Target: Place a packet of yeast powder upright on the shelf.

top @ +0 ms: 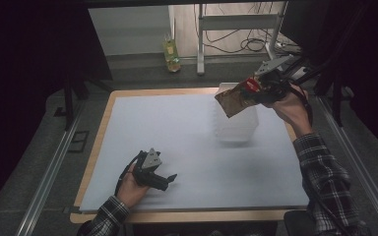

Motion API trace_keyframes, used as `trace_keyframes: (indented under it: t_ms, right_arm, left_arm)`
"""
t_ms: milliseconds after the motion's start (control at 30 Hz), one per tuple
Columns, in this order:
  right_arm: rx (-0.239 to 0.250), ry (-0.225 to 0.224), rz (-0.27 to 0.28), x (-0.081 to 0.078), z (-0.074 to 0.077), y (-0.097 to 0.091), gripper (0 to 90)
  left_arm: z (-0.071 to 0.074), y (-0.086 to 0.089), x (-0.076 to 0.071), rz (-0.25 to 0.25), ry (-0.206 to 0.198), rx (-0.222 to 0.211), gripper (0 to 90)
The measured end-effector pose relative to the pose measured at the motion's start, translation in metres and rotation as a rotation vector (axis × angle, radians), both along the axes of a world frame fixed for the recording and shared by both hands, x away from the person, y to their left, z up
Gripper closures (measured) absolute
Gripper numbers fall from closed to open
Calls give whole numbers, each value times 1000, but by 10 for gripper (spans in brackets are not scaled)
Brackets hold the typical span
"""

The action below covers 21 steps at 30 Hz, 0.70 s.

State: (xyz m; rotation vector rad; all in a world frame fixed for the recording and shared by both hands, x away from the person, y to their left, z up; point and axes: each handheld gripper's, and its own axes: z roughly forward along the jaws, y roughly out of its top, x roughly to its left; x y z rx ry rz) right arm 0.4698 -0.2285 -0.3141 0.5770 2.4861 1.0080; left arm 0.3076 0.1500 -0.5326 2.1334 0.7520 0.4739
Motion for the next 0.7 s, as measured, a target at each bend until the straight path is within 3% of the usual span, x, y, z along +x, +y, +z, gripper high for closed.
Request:
trace_keyframes:
  t_ms: [200,333,433,700]
  right_arm:
    - [-14,-9,18,10,-7,-9,679]
    - [-45,-38,88,16,-11,-13,680]
    - [-95,-44,144,20,-13,-16,680]
    - [-187,-53,215,26,-18,-18,680]
  left_arm:
    - [-1,0,0,-1,5,-1,3]
    - [-1,0,1,0,9,1,2]
    - [-1,1,1,0,12,1,3]
    - [-2,0,1,1,14,2,3]
